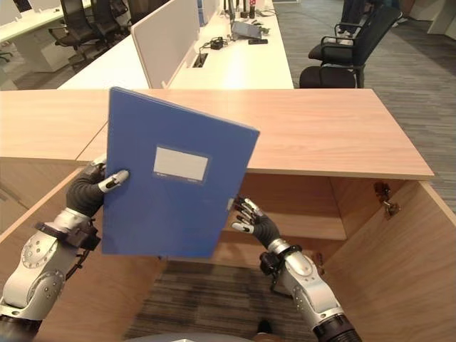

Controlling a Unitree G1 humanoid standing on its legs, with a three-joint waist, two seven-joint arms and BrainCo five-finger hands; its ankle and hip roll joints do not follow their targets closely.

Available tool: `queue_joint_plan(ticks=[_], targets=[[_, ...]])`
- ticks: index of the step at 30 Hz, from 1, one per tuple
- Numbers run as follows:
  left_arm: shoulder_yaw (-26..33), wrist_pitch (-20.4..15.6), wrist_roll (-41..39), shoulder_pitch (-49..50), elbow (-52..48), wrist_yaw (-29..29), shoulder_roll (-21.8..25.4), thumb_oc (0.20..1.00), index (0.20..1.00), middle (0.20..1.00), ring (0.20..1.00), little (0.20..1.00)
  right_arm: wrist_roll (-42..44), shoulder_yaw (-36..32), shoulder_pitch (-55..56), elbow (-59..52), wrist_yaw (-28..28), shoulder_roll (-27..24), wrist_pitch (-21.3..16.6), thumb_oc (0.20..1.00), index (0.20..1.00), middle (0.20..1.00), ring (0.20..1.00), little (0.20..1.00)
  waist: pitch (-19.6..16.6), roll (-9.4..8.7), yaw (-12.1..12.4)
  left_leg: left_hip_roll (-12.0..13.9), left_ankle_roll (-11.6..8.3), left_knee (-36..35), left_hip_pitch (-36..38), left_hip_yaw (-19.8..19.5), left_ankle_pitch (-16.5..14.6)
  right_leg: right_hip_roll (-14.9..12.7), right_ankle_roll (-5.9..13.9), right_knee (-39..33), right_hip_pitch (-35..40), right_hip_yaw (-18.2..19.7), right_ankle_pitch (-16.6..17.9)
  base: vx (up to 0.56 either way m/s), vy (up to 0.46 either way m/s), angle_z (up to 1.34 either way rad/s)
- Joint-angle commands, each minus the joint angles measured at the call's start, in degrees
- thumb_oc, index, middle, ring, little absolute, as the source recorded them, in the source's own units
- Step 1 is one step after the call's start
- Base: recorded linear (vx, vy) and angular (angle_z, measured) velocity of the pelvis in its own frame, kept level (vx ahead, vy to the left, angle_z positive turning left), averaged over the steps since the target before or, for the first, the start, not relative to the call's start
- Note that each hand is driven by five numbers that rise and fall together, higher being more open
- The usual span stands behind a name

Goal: Put the empty folder in the office cabinet

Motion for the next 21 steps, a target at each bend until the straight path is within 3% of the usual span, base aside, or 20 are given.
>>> queue_joint_plan(ticks=[1,8,20,21], targets=[[-0.73,-2.76,-1.57,-8.33,0.46,-0.66,3.03,0.200,0.200,0.200,0.200,0.200,4.15,1.38,-5.03,-4.45,1.20,0.84,-2.17,1.000,1.000,1.000,1.000,1.000,0.37,-2.47,-0.91,-1.63,0.30,0.22,-0.43,-0.71,-2.90,-2.85,4.23,0.55,5.84,-0.63,-7.27,0.00,0.000,0.00],[-5.91,-1.30,-3.21,-10.86,0.18,-1.81,3.93,0.200,0.200,0.200,0.200,0.200,6.55,3.53,-8.19,-4.68,0.47,1.84,-2.23,1.000,1.000,1.000,1.000,1.000,0.43,-2.40,-1.29,-1.64,0.41,0.22,-0.24,-0.90,-2.88,-2.80,4.20,0.80,5.96,-0.28,-7.40,0.00,0.000,0.00],[-9.17,-0.04,-3.95,-11.68,0.12,-3.09,3.30,0.200,0.200,0.200,0.200,0.200,9.56,6.03,-10.66,-6.12,1.08,3.16,-1.79,1.000,1.000,1.000,1.000,1.000,0.50,-2.39,-1.25,-1.38,0.27,0.22,-0.12,0.05,-2.79,-2.70,4.34,0.44,5.64,-0.31,-7.03,0.00,-0.002,-0.02],[-9.17,-0.04,-3.95,-11.68,0.12,-3.09,3.30,0.200,0.200,0.200,0.200,0.200,9.57,6.03,-10.66,-6.12,1.08,3.16,-1.79,0.523,0.523,0.523,0.523,0.523,0.50,-2.39,-1.25,-1.38,0.27,0.22,-0.12,0.05,-2.79,-2.70,4.34,0.44,5.64,-0.31,-7.03,0.00,0.000,0.00]])
